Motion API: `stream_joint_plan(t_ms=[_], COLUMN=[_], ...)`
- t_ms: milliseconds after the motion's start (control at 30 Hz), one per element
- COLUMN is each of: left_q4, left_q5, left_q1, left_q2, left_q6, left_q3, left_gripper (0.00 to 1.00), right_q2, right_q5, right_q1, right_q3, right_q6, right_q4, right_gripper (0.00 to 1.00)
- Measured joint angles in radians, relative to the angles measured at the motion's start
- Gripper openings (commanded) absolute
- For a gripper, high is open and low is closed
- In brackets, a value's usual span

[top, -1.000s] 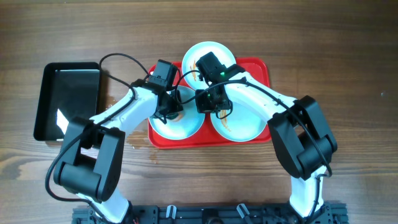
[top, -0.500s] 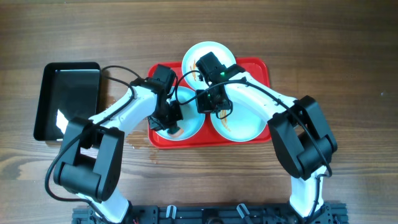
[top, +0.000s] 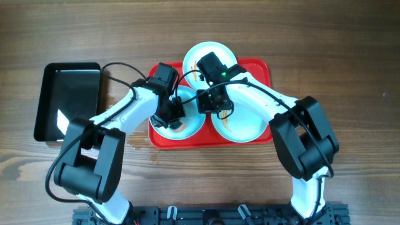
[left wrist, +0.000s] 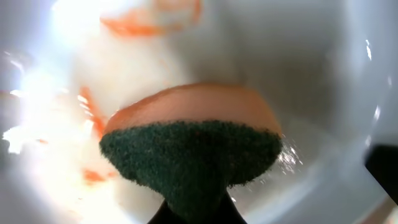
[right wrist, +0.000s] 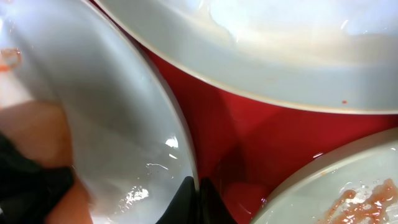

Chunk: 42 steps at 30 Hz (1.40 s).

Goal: Clean dirty plates on tray and stack at the side

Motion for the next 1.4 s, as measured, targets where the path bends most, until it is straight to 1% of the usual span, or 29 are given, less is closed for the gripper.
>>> stream_joint_plan(t_ms=[67, 167, 300, 467, 600, 733, 833, 1000, 1167, 1400], left_q4=[0.015, 0.082, 0.136, 0.094, 0.024, -0.007, -0.032, -0.026, 0.053, 0.175], left_q5=[-0.035, -0.089, -0.123, -0.166, -0.193, -0.180, -0.150, -0.098, -0.065, -0.023], left_q1=[0.000, 0.000, 0.000, 0.006, 0.047, 0.082, 0.093, 0.089, 0.053, 0.003], left_q2=[-0.002, -0.020, -0.043, -0.049, -0.056, -0.062, -0.069, -0.101, -0.153, -0.153], left_q6=[0.000, 0.010, 0.027, 0.032, 0.035, 0.041, 0.071, 0.104, 0.111, 0.113], left_q3=[-0.004, -0.036, -0.075, -0.076, -0.076, -0.076, -0.078, -0.090, -0.095, -0.096], left_gripper=[0.04, 0.04, 0.04, 0.04, 0.04, 0.04, 0.04, 0.04, 0.04, 0.04], right_q2=[0.000, 0.000, 0.000, 0.000, 0.000, 0.000, 0.000, 0.000, 0.000, 0.000], right_q5=[0.000, 0.000, 0.000, 0.000, 0.000, -0.008, -0.015, -0.015, -0.015, -0.015], right_q1=[0.000, 0.000, 0.000, 0.000, 0.000, 0.000, 0.004, 0.004, 0.004, 0.004], right_q3=[0.000, 0.000, 0.000, 0.000, 0.000, 0.000, 0.000, 0.000, 0.000, 0.000], right_q6=[0.000, 0.000, 0.000, 0.000, 0.000, 0.000, 0.000, 0.000, 0.000, 0.000], right_q4=[0.000, 0.000, 0.000, -0.004, -0.005, -0.004, -0.006, -0.004, -0.004, -0.003], right_gripper=[0.04, 0.04, 0.05, 0.04, 0.04, 0.04, 0.04, 0.04, 0.05, 0.04])
